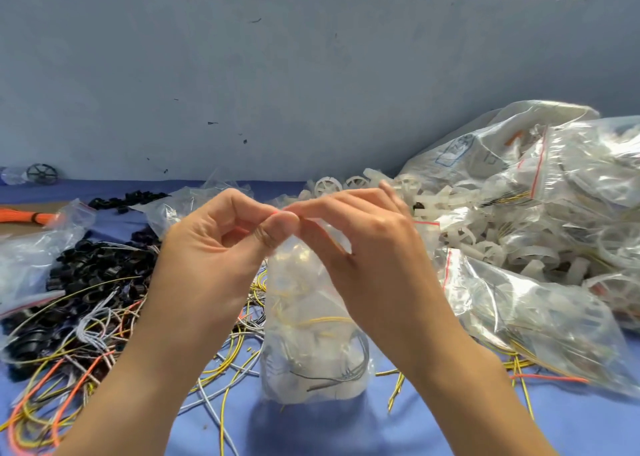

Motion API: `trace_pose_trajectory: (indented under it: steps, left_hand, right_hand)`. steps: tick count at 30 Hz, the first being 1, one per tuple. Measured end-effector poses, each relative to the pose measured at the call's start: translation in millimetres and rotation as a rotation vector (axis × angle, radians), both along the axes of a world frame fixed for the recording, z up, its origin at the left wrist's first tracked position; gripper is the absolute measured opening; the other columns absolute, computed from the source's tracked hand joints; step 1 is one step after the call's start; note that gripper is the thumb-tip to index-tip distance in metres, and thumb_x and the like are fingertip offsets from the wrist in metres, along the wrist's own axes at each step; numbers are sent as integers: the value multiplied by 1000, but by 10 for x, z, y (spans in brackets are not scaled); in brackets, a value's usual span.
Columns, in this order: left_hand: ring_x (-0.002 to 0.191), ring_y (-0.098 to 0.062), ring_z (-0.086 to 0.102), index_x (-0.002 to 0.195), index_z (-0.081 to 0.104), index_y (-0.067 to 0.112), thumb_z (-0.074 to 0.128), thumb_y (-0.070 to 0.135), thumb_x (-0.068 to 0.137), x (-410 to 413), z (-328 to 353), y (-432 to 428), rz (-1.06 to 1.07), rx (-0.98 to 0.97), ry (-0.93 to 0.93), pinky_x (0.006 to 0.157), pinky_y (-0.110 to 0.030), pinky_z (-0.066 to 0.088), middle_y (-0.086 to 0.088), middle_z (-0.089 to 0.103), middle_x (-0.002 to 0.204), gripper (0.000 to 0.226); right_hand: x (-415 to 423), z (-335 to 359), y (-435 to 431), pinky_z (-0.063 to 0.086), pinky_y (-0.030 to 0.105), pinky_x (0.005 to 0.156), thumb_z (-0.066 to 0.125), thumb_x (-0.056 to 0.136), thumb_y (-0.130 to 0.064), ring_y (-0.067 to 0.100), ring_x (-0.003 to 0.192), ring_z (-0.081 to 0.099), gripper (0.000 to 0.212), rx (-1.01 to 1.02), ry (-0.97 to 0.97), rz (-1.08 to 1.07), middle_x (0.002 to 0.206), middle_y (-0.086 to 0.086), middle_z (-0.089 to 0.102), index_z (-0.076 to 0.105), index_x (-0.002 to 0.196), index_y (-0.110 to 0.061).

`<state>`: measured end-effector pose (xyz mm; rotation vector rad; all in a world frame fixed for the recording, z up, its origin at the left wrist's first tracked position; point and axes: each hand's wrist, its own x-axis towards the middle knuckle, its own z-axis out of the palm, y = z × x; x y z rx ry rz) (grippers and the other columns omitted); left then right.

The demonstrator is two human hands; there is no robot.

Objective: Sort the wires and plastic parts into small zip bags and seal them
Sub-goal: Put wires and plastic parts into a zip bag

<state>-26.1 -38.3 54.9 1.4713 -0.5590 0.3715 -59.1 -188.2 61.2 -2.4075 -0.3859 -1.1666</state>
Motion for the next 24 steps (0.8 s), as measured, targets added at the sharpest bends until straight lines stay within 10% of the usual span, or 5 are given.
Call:
trace_pose_trajectory:
  steps: [8,13,24]
  left_hand:
    - [74,-13,56,85,76,29,67,27,81,7,-65,-29,-91,-80,47,81,-33,54,6,67,75,11]
    - [71,2,62,79,74,26,64,19,90,24,-122,-108,97,-119,30,68,-10,49,13,73,79,16]
    - [68,7,57,81,69,27,61,16,94,233,-120,208,336,-205,35,66,-8,45,22,68,73,19]
  right_hand:
    - [20,-28,53,46,44,87,58,97,-34,21,88,61,16,64,5,70,93,-8,68,69,100,-23]
    - [14,-64,122,41,39,93,53,99,-37,18,89,59,18,7,-7,-1,92,-11,65,68,101,-27]
    - [32,-98,-128,46,44,85,57,96,-37,21,84,55,18,-3,-98,-57,86,-10,66,72,94,-26]
